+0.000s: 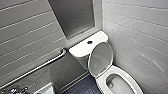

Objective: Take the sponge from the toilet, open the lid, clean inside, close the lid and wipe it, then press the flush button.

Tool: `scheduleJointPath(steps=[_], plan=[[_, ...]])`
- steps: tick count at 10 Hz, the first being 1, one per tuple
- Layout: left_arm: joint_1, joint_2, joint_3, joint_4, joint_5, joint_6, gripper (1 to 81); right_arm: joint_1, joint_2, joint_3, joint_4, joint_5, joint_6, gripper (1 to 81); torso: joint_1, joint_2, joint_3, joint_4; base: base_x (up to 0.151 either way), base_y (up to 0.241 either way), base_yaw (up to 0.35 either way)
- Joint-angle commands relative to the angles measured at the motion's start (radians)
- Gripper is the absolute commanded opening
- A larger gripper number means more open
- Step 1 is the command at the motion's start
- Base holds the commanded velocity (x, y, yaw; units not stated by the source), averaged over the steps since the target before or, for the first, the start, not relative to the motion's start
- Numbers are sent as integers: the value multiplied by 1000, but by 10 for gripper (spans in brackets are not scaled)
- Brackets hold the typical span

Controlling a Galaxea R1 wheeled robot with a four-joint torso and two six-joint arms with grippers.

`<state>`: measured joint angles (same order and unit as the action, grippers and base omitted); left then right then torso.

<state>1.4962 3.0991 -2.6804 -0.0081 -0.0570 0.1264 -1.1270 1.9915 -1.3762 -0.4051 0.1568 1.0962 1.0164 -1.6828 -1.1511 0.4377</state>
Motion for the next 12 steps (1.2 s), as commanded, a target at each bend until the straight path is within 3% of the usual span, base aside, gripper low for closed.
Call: scheduleJointPath(steps=[1, 7, 12], plan=[[-15, -43, 37, -4, 71, -4, 811, -56, -8, -32, -46, -30, 1, 10, 0, 0, 0, 0, 0, 0, 0], [-102, -247, 364, -6, 88, -8, 811, -228, 43, -186, -55, 44, -1, 10, 0, 0, 0, 0, 0, 0, 0], [-228, -367, 636, -6, 217, -11, 811, -325, 210, -409, -179, 55, -47, 10, 0, 0, 0, 0, 0, 0, 0]])
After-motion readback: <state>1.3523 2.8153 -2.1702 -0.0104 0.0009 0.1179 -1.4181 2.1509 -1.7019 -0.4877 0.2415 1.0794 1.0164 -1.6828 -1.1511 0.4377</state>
